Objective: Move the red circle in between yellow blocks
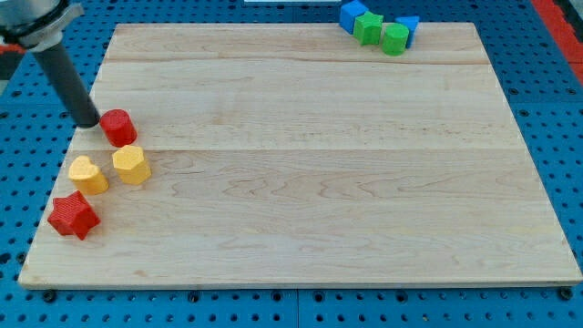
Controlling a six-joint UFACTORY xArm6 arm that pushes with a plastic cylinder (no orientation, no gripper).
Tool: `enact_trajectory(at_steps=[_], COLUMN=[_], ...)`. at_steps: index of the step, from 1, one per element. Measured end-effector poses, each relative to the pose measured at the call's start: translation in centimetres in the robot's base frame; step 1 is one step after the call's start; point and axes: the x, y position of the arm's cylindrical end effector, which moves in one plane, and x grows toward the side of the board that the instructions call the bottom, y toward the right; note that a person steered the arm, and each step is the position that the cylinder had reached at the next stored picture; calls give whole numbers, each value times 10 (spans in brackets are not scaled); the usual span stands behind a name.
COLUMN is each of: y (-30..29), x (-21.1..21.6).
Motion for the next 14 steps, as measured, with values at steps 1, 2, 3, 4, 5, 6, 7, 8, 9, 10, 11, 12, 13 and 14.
enact_trajectory(at_steps=[1, 2, 3, 4, 5, 6, 7, 8, 9, 10, 11, 12, 13, 14], y=[20, 37, 40, 75, 57, 52, 52, 50, 78, 95, 89, 86, 77, 75], x=[15, 63, 10, 19, 39, 41, 56, 74, 49, 56, 65, 75, 85, 85])
